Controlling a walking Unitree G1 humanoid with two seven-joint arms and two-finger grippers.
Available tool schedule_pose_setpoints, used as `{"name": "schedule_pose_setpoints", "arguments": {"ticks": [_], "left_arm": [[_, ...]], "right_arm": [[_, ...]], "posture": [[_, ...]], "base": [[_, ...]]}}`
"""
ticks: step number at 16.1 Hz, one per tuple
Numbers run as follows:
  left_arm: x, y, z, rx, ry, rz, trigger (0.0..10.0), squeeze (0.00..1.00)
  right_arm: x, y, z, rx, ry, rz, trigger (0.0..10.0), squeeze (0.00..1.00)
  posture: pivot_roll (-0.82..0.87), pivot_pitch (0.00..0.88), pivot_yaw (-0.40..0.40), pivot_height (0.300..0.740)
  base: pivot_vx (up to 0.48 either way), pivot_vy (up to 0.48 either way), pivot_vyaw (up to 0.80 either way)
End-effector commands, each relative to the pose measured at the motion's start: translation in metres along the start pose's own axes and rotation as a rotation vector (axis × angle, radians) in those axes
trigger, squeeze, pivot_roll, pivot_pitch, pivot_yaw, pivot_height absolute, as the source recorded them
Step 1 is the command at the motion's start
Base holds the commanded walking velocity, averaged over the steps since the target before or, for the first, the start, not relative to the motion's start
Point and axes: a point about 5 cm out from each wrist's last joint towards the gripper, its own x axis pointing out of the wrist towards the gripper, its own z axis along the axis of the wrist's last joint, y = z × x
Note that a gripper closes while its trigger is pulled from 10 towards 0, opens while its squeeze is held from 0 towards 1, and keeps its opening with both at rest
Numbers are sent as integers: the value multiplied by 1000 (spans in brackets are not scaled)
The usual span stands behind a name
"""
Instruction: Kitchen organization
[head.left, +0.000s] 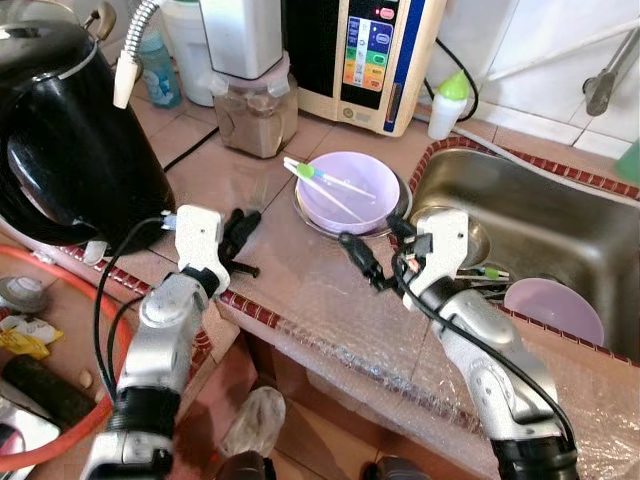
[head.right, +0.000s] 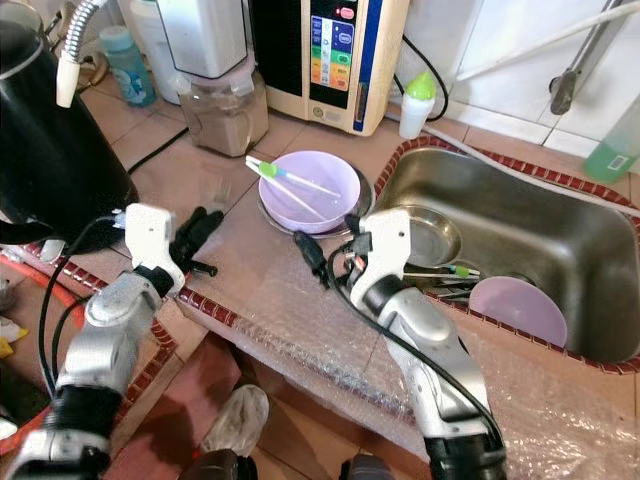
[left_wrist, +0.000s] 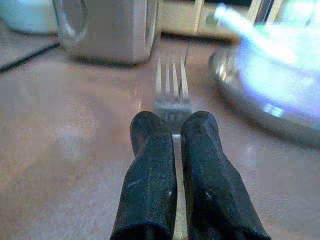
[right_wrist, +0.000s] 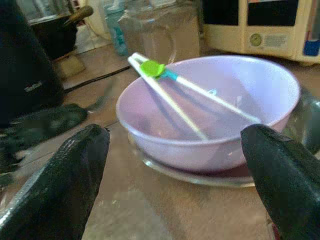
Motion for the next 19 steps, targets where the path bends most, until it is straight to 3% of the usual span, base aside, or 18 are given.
{"name": "schedule_pose_setpoints", "arguments": {"ticks": [1, 4, 7, 9, 12, 15, 18, 19], "left_arm": [[0, 1, 18, 14, -89, 3, 0, 0], [3, -10, 41, 44, -181, -56, 0, 0], [8, -20, 54, 98, -206, -149, 0, 0], [11, -31, 58, 177, -205, -256, 0, 0], [14, -41, 59, 245, -212, -330, 0, 0], [19, -58, 63, 293, -241, -406, 0, 0], [20, -69, 61, 278, -244, -434, 0, 0], [20, -73, 61, 273, -251, -446, 0, 0]], "right_arm": [[1, -2, 2, 1, -18, -19, 10000, 0], [10, -8, 13, 33, -91, -72, 10000, 0], [18, -12, 25, 88, -158, -98, 10000, 0], [25, -11, 36, 216, -217, -85, 10000, 0], [31, -4, 41, 329, -234, -6, 10000, 0], [36, 5, 40, 499, -212, 76, 10000, 0], [45, 11, 30, 547, -164, 101, 10000, 0], [48, 13, 25, 563, -149, 100, 0, 0]], "posture": [[-40, 39, 2, 740], [-37, 38, 0, 740], [-32, 27, 7, 740], [-31, 24, 10, 740], [-33, 22, 16, 740], [-37, 21, 17, 740], [-42, 18, 22, 740], [-38, 16, 20, 740]], "base": [[0, 0, 0], [0, 0, 0], [0, 0, 0], [0, 0, 0], [0, 0, 0], [0, 0, 0], [0, 0, 0], [0, 0, 0]]}}
